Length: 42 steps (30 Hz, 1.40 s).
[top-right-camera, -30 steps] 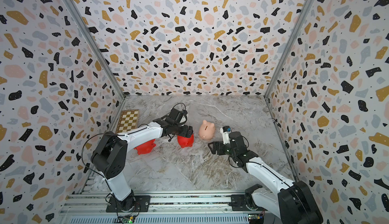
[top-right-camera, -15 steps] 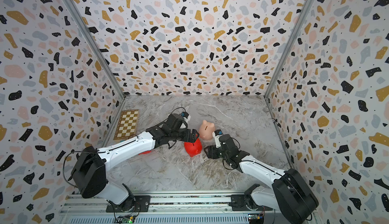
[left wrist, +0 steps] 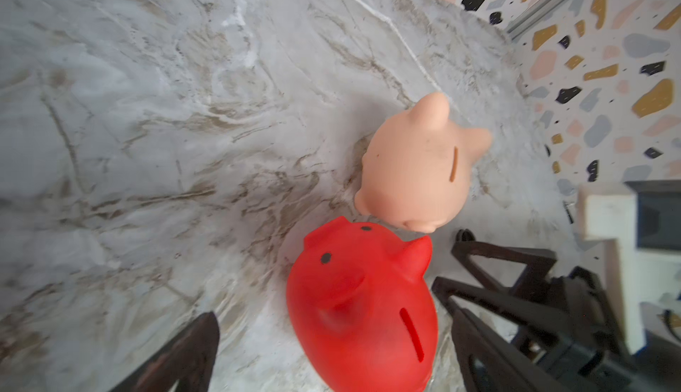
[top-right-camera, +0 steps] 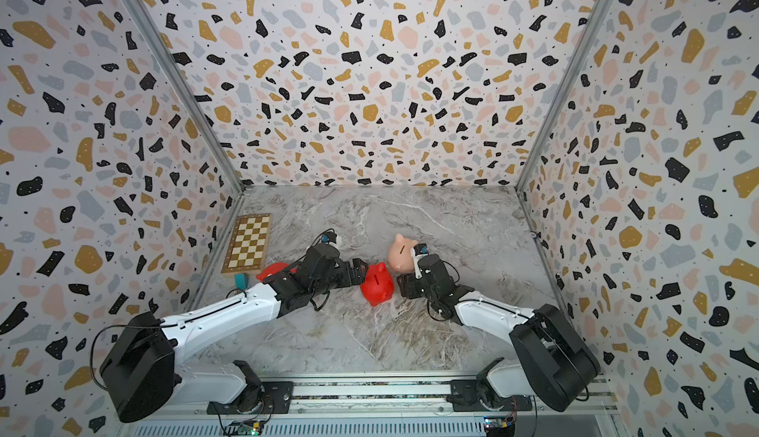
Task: Open piggy banks
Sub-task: Adjust the piggy bank at the center of the board.
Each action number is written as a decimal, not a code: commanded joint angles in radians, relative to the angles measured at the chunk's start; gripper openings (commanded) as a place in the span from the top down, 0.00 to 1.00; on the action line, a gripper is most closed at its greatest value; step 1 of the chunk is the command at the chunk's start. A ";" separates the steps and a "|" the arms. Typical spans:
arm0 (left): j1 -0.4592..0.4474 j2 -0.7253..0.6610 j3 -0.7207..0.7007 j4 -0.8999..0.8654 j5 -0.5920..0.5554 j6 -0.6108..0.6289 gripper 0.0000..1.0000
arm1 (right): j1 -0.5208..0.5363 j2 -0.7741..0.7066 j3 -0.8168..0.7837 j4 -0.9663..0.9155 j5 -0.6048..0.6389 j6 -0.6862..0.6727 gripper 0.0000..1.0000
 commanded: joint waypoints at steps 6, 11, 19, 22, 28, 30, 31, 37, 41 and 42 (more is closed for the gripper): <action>-0.034 0.128 0.029 0.178 0.074 -0.073 0.01 | 0.078 -0.007 0.001 0.031 0.010 0.036 0.31; -0.040 0.191 0.055 0.222 0.106 -0.083 0.01 | 0.134 -0.022 -0.023 0.009 0.022 0.061 0.29; -0.041 0.179 0.062 0.193 0.105 -0.019 0.01 | 0.136 -0.047 -0.058 -0.028 0.084 0.087 0.27; -0.042 0.145 0.041 0.160 0.091 0.029 0.01 | 0.134 -0.069 -0.064 -0.034 0.089 0.087 0.26; -0.041 0.120 -0.012 0.183 0.080 0.082 0.11 | 0.127 -0.095 -0.068 -0.055 0.090 0.077 0.27; -0.038 0.130 -0.026 0.206 0.078 0.084 0.16 | 0.128 -0.106 -0.069 -0.066 0.090 0.075 0.27; -0.036 0.139 -0.025 0.212 0.078 0.086 0.18 | 0.128 -0.113 -0.071 -0.071 0.091 0.076 0.27; -0.018 0.188 -0.020 0.246 0.071 0.085 0.24 | 0.125 -0.150 -0.089 -0.086 0.090 0.077 0.28; -0.007 0.225 -0.025 0.284 0.075 0.093 0.31 | 0.124 -0.151 -0.098 -0.077 0.082 0.074 0.28; -0.004 0.233 -0.030 0.293 0.081 0.090 0.34 | 0.121 -0.148 -0.096 -0.078 0.075 0.072 0.29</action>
